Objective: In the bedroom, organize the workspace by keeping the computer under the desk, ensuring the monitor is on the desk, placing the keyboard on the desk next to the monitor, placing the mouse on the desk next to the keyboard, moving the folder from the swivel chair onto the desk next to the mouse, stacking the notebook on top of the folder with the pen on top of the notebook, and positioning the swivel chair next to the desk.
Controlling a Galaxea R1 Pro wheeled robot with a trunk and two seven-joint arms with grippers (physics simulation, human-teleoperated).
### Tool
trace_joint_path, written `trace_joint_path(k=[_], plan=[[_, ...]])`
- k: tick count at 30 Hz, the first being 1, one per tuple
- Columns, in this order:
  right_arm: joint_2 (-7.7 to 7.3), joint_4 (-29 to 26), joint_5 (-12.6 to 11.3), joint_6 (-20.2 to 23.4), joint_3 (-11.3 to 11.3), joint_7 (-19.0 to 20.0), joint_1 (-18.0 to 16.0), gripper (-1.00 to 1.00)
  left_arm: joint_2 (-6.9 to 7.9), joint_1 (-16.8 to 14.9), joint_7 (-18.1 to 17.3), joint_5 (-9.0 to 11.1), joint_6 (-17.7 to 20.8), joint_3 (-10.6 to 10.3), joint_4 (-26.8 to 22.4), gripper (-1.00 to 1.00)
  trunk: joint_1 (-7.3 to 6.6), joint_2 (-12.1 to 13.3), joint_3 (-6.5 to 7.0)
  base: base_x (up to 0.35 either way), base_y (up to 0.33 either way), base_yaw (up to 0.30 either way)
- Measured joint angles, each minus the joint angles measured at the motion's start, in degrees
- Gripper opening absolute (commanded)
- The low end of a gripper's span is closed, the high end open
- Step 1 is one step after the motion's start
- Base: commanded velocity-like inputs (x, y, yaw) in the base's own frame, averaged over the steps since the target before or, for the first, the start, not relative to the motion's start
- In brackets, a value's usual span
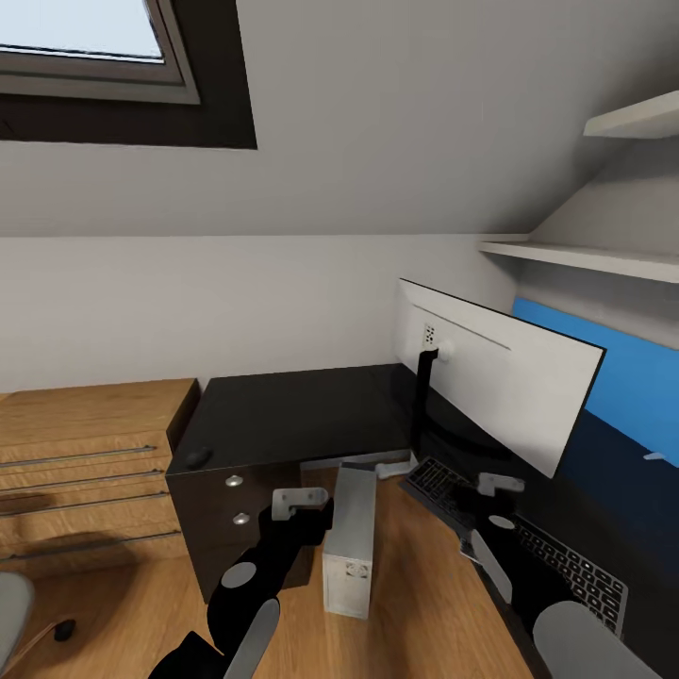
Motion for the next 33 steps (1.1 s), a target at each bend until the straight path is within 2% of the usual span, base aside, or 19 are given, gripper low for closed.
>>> trace_joint_path(k=[9,18,21,27,29,30,33], plan=[[-0.56,0.36,-3.17,-0.16,-2.97,-0.03,-0.3,1.0,0.0,-0.01,0.0,0.0,0.0,0.0,0.01,1.0,0.0,0.0,0.0,0.0,0.0,0.0],[-0.56,0.07,-3.38,0.13,-3.11,-0.08,-0.31,1.0,0.0,0.0,0.16,0.0,-0.03,0.0,-0.13,1.0,0.0,0.0,0.0,0.0,0.0,0.0],[-0.52,-0.19,-3.39,0.18,-3.12,-0.22,-0.31,1.0,0.0,0.01,1.38,0.01,-0.07,0.0,-1.0,1.0,0.0,0.0,0.0,0.0,0.0,0.0],[-0.38,-1.17,-3.38,1.32,-3.13,-0.57,-0.31,1.0,-0.15,0.01,6.03,0.49,-0.13,-0.43,-2.39,1.0,0.0,0.0,0.0,0.0,0.0,0.0],[-0.35,-1.47,-3.37,2.63,-3.17,-0.63,-0.31,1.0,-0.21,0.01,6.79,1.08,-0.14,-0.74,-2.55,1.0,0.21,-0.39,-0.17,0.0,0.0,0.0],[-0.34,-2.52,-3.35,4.44,-3.41,-0.69,-0.31,1.0,-0.24,0.02,7.33,2.21,-0.15,-0.95,-2.66,1.0,0.43,-0.79,-0.35,0.0,0.0,0.0],[-0.37,-3.05,-3.38,5.12,-3.87,-0.76,-0.31,1.0,-0.25,0.02,7.58,2.62,-0.15,-1.04,-2.69,1.0,1.09,-1.99,-0.89,0.0,0.0,0.0]])
